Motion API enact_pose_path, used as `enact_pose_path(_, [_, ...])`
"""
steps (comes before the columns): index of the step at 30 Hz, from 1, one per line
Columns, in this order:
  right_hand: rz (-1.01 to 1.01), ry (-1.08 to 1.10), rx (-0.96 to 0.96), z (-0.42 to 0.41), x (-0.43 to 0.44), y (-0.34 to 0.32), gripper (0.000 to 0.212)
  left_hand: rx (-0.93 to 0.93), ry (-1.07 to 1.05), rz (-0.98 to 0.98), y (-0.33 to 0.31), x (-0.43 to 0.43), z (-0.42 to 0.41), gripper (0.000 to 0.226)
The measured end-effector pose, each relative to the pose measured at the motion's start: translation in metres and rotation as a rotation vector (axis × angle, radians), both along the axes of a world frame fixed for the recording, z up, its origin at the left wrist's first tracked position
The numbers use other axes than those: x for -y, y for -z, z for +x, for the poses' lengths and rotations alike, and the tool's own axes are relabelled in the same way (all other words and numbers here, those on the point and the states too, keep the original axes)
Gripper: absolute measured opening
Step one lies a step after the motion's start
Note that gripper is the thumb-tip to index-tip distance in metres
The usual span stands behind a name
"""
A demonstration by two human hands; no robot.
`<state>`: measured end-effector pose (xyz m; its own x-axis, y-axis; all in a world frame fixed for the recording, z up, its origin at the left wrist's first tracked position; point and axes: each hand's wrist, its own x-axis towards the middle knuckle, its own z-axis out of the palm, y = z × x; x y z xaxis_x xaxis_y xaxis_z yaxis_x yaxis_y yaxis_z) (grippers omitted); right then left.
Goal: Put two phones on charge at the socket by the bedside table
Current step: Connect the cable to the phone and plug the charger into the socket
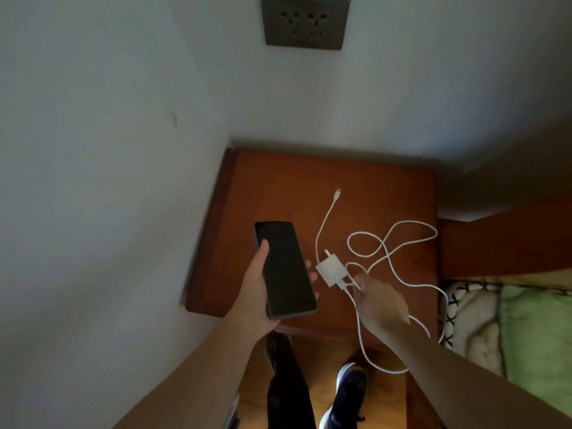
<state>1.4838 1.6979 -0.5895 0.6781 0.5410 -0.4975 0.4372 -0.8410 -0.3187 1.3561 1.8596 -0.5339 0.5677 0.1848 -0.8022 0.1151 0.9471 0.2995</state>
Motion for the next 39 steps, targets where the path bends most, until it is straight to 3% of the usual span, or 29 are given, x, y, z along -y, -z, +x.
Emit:
enact_pose_path(4, [-0.121,-0.057,-0.061,0.006,-0.005,0.006,0.028,0.007,0.025,-0.022,0.014,0.002,-0.001,0.068])
enact_pose_path(6, [-0.235,-0.190,-0.084,0.011,-0.010,0.002,0.046,0.016,0.037,-0.019,0.019,0.001,0.001,0.067])
enact_pose_path(9, [-0.415,-0.395,0.033,0.022,-0.032,-0.014,0.071,-0.011,0.061,0.003,0.027,-0.008,0.008,0.065])
enact_pose_path(11, [-0.435,-0.387,0.071,0.032,-0.057,-0.024,0.069,-0.022,0.073,0.020,0.033,-0.017,0.014,0.064])
enact_pose_path(14, [-0.258,-0.238,0.090,0.049,-0.096,-0.018,0.051,-0.031,0.077,0.032,0.043,-0.027,0.021,0.066])
enact_pose_path(21, [0.093,0.479,-0.078,0.103,-0.147,0.056,0.040,-0.008,0.109,0.040,0.070,-0.048,0.026,0.068])
enact_pose_path(26, [0.336,0.593,-0.143,0.099,-0.155,0.050,0.017,0.031,0.086,0.024,0.073,-0.058,0.030,0.059])
enact_pose_path(31, [0.718,0.881,-0.826,0.077,-0.145,-0.006,0.012,0.080,-0.050,0.034,0.056,-0.072,0.043,0.059])
enact_pose_path(35, [0.818,0.830,-0.988,0.061,-0.130,-0.057,0.020,0.098,-0.160,0.086,0.032,-0.082,0.053,0.059])
enact_pose_path(39, [0.625,0.494,-0.817,0.022,-0.106,-0.088,0.034,0.089,-0.246,0.079,0.008,-0.079,0.057,0.060])
